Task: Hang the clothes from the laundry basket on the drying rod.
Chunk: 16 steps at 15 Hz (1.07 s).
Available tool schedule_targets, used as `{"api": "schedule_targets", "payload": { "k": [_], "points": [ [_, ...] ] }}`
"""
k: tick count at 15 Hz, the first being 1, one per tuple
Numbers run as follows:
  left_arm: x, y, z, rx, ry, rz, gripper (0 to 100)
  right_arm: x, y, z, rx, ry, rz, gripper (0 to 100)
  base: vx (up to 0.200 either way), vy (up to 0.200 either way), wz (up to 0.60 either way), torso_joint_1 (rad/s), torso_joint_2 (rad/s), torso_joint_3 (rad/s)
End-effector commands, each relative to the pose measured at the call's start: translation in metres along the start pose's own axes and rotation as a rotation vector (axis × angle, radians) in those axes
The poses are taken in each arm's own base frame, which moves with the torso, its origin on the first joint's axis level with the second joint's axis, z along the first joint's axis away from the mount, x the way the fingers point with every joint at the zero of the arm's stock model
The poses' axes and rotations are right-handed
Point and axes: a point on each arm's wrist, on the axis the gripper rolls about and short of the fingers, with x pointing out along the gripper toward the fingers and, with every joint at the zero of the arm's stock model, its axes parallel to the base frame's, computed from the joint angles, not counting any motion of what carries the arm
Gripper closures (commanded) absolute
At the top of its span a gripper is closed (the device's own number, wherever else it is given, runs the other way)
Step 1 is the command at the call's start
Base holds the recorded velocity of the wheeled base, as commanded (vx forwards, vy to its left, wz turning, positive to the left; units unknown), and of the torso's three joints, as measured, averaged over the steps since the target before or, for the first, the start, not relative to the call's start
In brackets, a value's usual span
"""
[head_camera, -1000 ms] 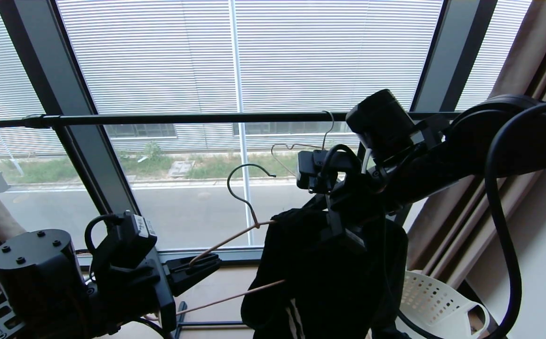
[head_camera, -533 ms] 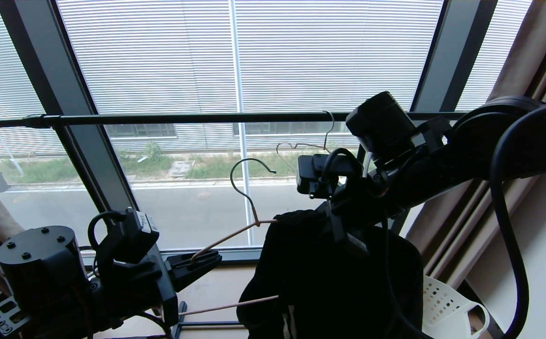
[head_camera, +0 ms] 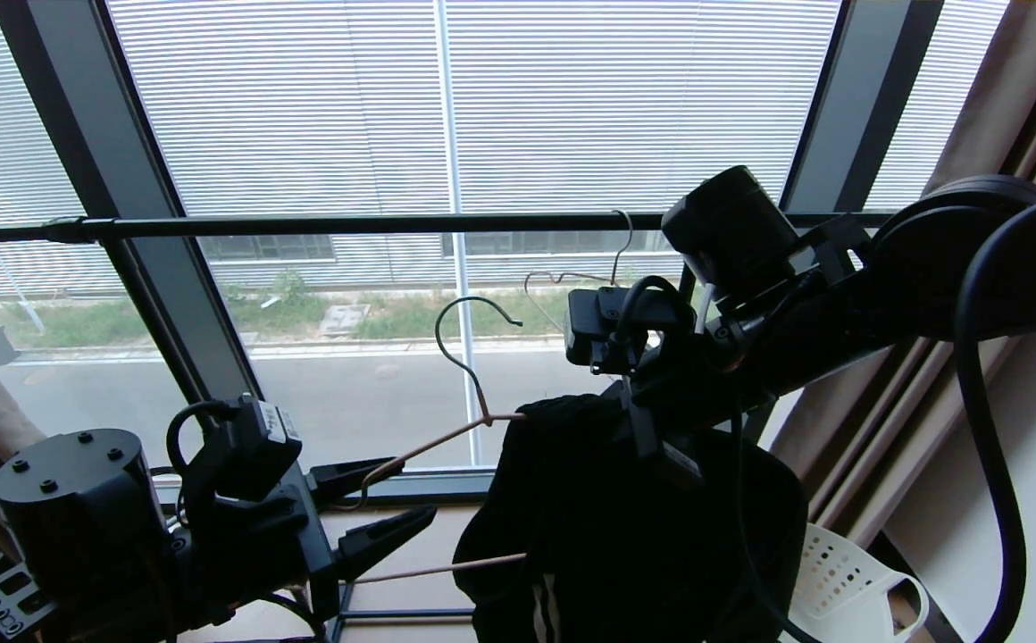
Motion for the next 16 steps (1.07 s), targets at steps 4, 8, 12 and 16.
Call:
{"api": "schedule_targets", "payload": {
  "k": [4, 8, 12, 16],
  "points": [
    [-0.003, 0.005, 0.005, -0.008, -0.046, 0.035, 0, -0.009, 0.010, -0.005, 0.009, 0.006, 0.005, 100, 0.000, 0.000, 0.00, 0.000, 0.00, 0.000],
    [-0.012, 0.013, 0.021, -0.064, -0.139, 0.105, 0, -0.019, 0.015, -0.009, 0.036, 0.003, -0.006, 100, 0.000, 0.000, 0.00, 0.000, 0.00, 0.000],
    [-0.028, 0.025, 0.025, -0.254, -0.177, 0.173, 0, -0.035, 0.004, -0.018, 0.127, 0.011, -0.077, 100, 0.000, 0.000, 0.00, 0.000, 0.00, 0.000],
    [-0.035, 0.036, 0.019, -0.485, -0.187, 0.211, 0, -0.053, -0.011, -0.032, 0.200, -0.001, -0.145, 100, 0.000, 0.000, 0.00, 0.000, 0.00, 0.000]
  ]
}}
